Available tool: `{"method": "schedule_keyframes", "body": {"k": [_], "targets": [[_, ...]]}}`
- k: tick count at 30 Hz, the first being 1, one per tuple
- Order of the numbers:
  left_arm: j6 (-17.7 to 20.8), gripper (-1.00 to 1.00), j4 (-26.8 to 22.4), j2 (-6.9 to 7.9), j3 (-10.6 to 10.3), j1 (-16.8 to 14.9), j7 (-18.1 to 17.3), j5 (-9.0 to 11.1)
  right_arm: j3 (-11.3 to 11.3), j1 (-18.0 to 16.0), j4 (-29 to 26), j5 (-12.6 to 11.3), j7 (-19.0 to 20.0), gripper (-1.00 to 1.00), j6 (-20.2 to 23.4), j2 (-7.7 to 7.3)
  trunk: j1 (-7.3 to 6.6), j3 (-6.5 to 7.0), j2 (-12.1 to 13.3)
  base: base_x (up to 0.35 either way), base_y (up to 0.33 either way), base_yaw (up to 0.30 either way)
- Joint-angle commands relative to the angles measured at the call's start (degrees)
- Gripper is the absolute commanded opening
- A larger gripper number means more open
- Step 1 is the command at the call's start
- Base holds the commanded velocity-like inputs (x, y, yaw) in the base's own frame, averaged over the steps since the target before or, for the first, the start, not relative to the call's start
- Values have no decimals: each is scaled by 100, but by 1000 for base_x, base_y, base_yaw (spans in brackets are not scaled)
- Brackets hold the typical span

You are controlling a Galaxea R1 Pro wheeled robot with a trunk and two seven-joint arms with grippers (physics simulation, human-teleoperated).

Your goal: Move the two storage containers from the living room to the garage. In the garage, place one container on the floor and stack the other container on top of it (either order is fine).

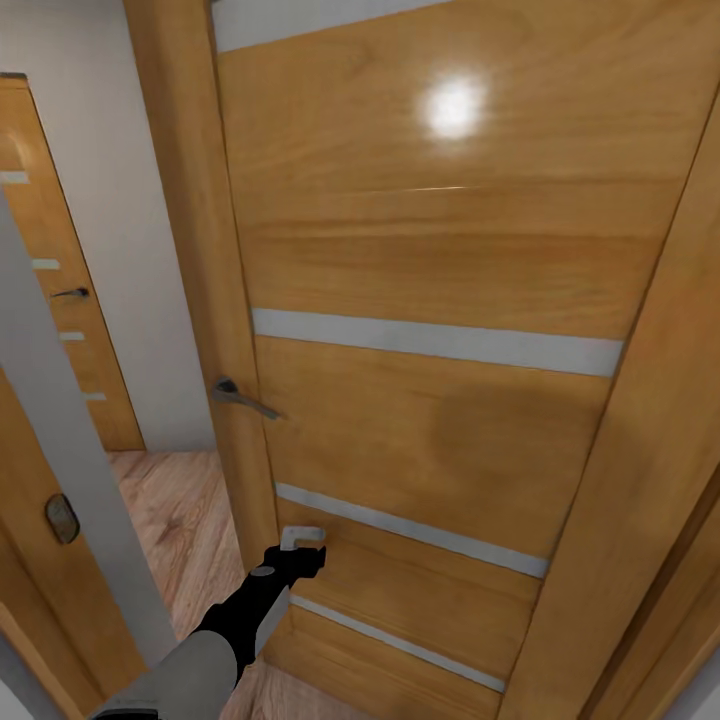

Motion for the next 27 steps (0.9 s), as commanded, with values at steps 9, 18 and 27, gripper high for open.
{"method": "schedule_keyframes", "body": {"k": [9,18,27], "targets": [[13,100,-17,-6,48,-2,3,-72,-1,-3,-88,9,5,100,-7,0,1,-4,-2,5,0,0],[47,100,-17,-6,47,-2,3,-72,-9,-3,-89,1,-41,100,-24,0,1,-4,-2,251,0,0],[48,100,-17,-6,47,-2,3,-74,-17,-3,-85,-17,-40,100,-30,0,1,-4,-2,324,0,0]]}}
